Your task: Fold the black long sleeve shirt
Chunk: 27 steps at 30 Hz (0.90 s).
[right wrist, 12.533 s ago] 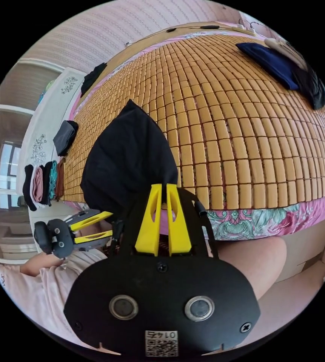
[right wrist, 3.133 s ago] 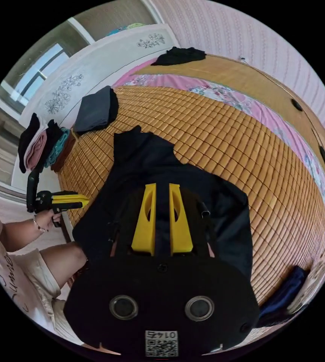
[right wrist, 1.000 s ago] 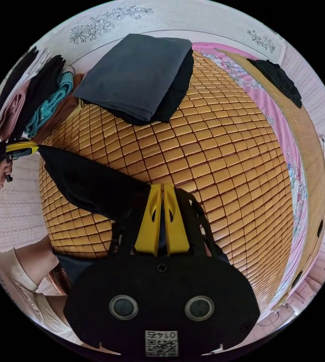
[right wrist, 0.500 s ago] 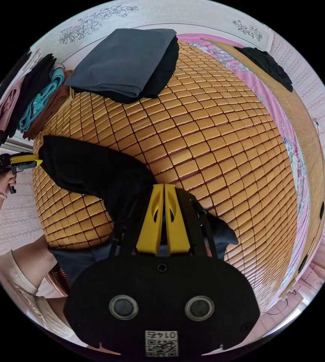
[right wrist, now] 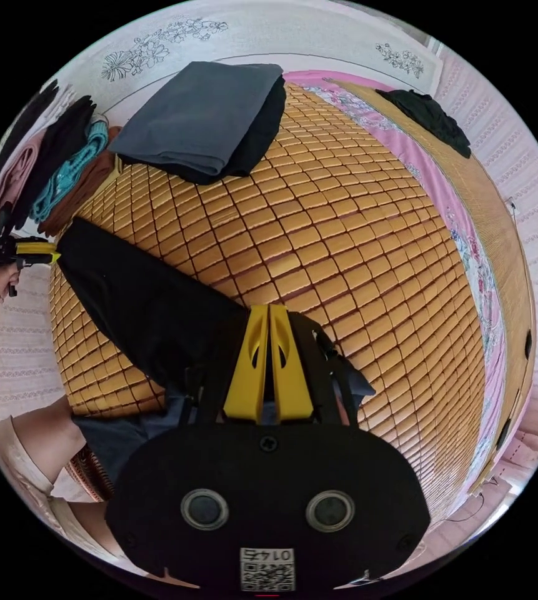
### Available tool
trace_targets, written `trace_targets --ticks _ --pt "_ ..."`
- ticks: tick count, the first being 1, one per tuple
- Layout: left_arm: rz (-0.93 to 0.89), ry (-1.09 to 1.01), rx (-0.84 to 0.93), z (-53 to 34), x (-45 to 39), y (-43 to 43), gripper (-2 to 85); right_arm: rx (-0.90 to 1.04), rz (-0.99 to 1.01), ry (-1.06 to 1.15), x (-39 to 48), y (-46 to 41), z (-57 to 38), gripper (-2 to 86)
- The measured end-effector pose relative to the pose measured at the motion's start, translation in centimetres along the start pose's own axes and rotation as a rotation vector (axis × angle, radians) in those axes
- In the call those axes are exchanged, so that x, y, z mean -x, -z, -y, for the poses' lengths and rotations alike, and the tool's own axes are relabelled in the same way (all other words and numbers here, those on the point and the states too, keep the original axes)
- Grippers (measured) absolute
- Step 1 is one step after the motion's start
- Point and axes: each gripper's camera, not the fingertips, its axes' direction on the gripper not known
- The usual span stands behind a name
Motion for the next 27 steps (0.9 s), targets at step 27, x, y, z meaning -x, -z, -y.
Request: trace_targets --ticks 27 --pt "-0.372 -0.531 0.047 -11.3 -24.5 -5.8 2.8 0.023 0.076 -0.233 4.9 8.4 -28.8 2.3"
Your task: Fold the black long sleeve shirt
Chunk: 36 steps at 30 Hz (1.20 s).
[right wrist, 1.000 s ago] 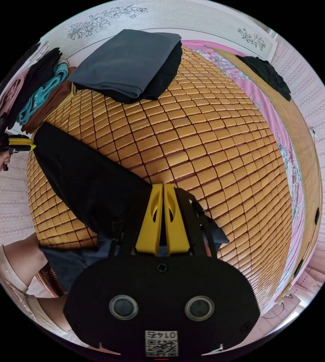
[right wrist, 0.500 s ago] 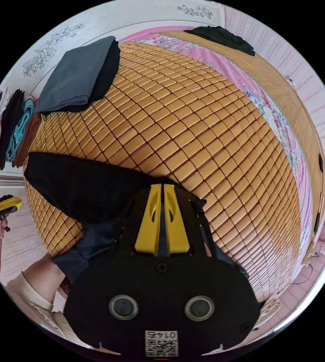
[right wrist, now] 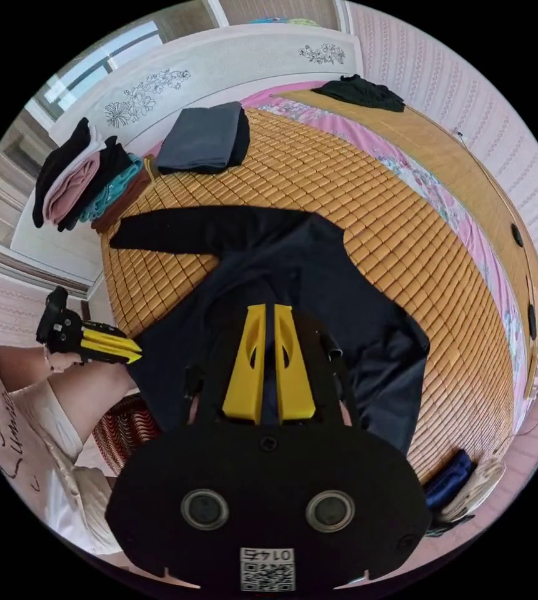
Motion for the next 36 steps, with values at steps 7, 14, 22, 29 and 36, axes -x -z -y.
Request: trace_targets --ticks 7,14,22,29,36 --pt "0.156 -0.104 0.037 -1.0 -2.4 -2.9 1.6 0.361 0.051 -0.303 5.4 -7.3 -21.5 -0.3" --pt "0.238 -0.282 -0.015 -3.6 -3.9 -5.2 -0.5 0.223 -0.077 -0.363 8.4 -8.3 -28.5 -0.5" --pt "0.202 -0.225 -0.172 -9.1 -2.7 -4.7 -0.8 0.012 -0.033 -0.440 12.3 -7.7 -33.9 -0.9" --pt "0.228 -0.176 -0.057 -12.7 -0.4 -7.2 -0.8 0.205 -0.141 -0.428 16.8 -12.6 -34.3 -0.9" --pt "0.072 -0.076 -0.221 -16.4 4.1 -5.2 -0.9 0.225 -0.134 -0.437 18.8 -11.4 -33.4 -0.9"
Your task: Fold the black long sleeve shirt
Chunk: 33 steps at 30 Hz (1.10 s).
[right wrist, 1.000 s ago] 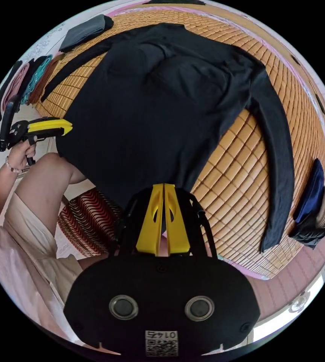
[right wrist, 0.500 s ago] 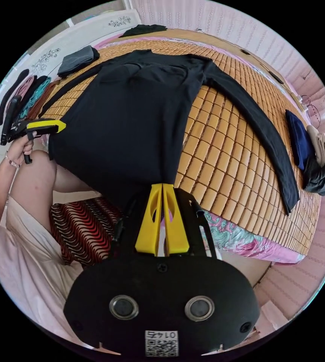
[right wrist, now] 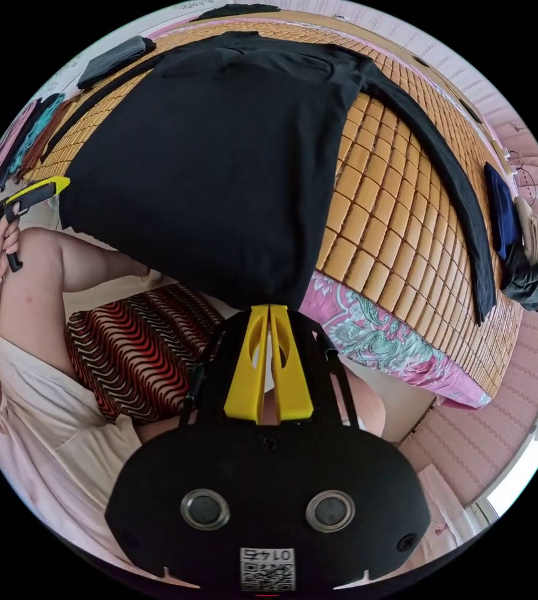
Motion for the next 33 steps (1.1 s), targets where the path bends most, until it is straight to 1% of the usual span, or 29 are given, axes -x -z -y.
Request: trace_targets --ticks 2,3,5,6,7,8,9,10,11,12,13,15,16,18,19,21,22,23,25,27,30,33 --pt "0.026 0.059 -0.162 -1.4 2.0 3.0 -0.9 -0.015 -0.006 0.010 0.7 1.1 -0.1 -0.8" --pt "0.042 0.078 -0.208 -1.7 2.6 3.8 -0.9 -0.029 0.011 0.022 1.3 1.9 0.0 -0.6" --pt "0.110 0.222 -0.392 -2.9 6.2 6.7 -0.8 -0.053 0.059 0.046 2.3 3.2 0.7 -0.2" --pt "0.120 0.270 -0.436 -3.3 7.3 7.3 -0.8 -0.087 0.097 0.065 3.2 4.1 1.5 0.1" --pt "0.142 0.344 -0.515 -4.1 9.5 8.2 -0.6 -0.105 0.116 0.078 3.7 4.6 2.0 0.3" --pt "0.185 0.418 -0.571 -5.0 11.6 9.0 -0.4 -0.138 0.147 0.107 4.9 5.6 3.1 0.8" --pt "0.210 0.460 -0.592 -5.4 12.8 9.3 -0.1 -0.168 0.164 0.146 6.3 6.6 4.5 1.1" --pt "0.226 0.551 -0.612 -6.4 15.1 9.7 0.5 -0.183 0.165 0.171 7.1 7.1 5.3 1.2" --pt "0.208 0.630 -0.637 -7.4 17.3 10.0 4.3 -0.204 0.158 0.239 9.1 8.1 7.2 1.2" --pt "0.191 0.661 -0.654 -7.9 18.3 10.1 6.2 -0.214 0.139 0.329 11.3 9.1 9.2 1.1" --pt "0.138 0.697 -0.679 -9.1 20.0 10.0 8.2 -0.224 0.122 0.374 12.4 9.7 10.3 1.0" --pt "0.101 0.731 -0.686 -10.7 21.5 9.2 9.6 -0.283 0.054 0.530 17.6 12.2 14.6 0.2" --pt "0.096 0.756 -0.685 -11.7 22.3 8.7 9.8 -0.296 0.049 0.566 19.0 12.8 15.7 0.3" --pt "0.098 0.795 -0.684 -12.5 23.5 8.6 9.9 -0.328 0.081 0.691 24.6 14.5 19.7 0.8" --pt "0.131 0.814 -0.692 -12.9 24.1 8.9 9.9 -0.336 0.096 0.721 26.0 14.9 20.6 1.0" --pt "0.212 0.833 -0.694 -13.4 24.7 9.3 9.9 -0.367 0.128 0.828 32.0 15.8 23.6 3.0" --pt "0.254 0.851 -0.687 -13.7 25.1 9.2 9.9 -0.372 0.126 0.848 33.5 15.9 24.2 3.5" --pt "0.259 0.867 -0.682 -14.0 25.6 9.0 10.0 -0.368 0.113 0.881 36.5 15.9 25.5 4.4" --pt "0.226 0.889 -0.676 -14.4 26.6 8.5 10.0 -0.359 0.084 0.946 40.7 15.5 27.0 5.7" --pt "0.196 0.896 -0.660 -14.4 27.4 8.1 10.2 -0.396 0.051 1.032 45.2 14.9 28.2 6.6" --pt "0.232 0.880 -0.647 -13.8 27.7 7.7 10.1 -0.400 0.000 1.085 49.5 14.0 29.9 6.7" --pt "0.227 0.876 -0.627 -13.4 28.5 7.2 9.0 -0.379 0.011 1.100 52.3 13.3 31.7 6.8"
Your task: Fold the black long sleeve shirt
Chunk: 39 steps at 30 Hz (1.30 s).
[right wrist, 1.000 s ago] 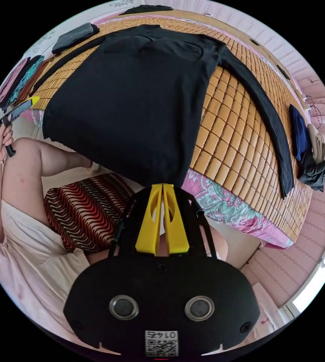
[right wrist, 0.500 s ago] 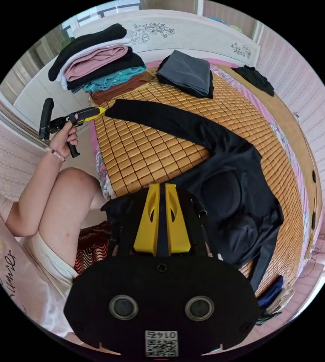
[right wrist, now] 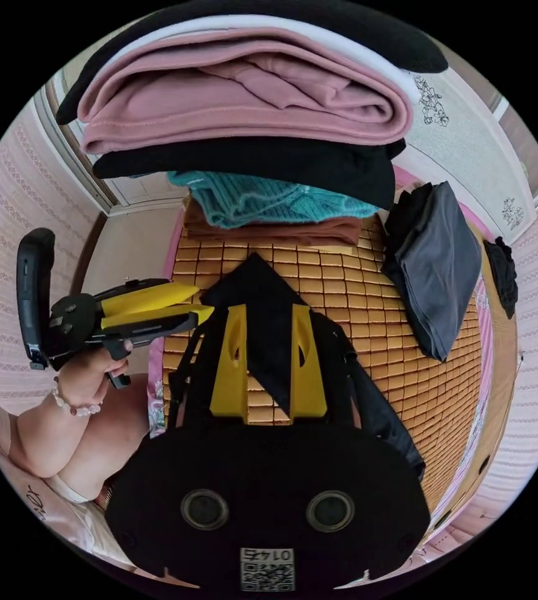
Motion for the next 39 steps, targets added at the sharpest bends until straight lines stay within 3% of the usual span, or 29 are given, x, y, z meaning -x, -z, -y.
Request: trace_targets --ticks 10,15,24,28,34,39 --pt "-0.036 0.061 0.064 0.4 1.1 -2.5 0.8 0.116 -0.016 -0.047 -1.6 -6.0 2.9 5.2" --pt "-0.022 0.035 0.071 0.1 0.3 -3.0 -0.8 0.070 0.045 -0.050 -1.5 -6.0 1.1 -0.3" --pt "-0.053 0.030 0.035 -1.4 -2.0 -2.6 -1.0 -0.100 0.170 -0.122 -3.5 -1.6 -5.7 -0.9" --pt "-0.163 -0.180 -0.144 -2.5 -6.8 -0.2 -1.0 -0.214 0.208 -0.194 -5.6 2.6 -10.6 -0.9" --pt "-0.490 -0.506 -0.320 -6.4 -17.8 3.8 -1.0 -0.526 0.103 -0.406 -9.1 14.6 -26.7 -0.4" --pt "-0.883 -0.781 -0.260 -12.2 -29.0 6.5 -1.0 -0.737 -0.065 -0.596 -6.6 25.2 -46.7 -0.1"
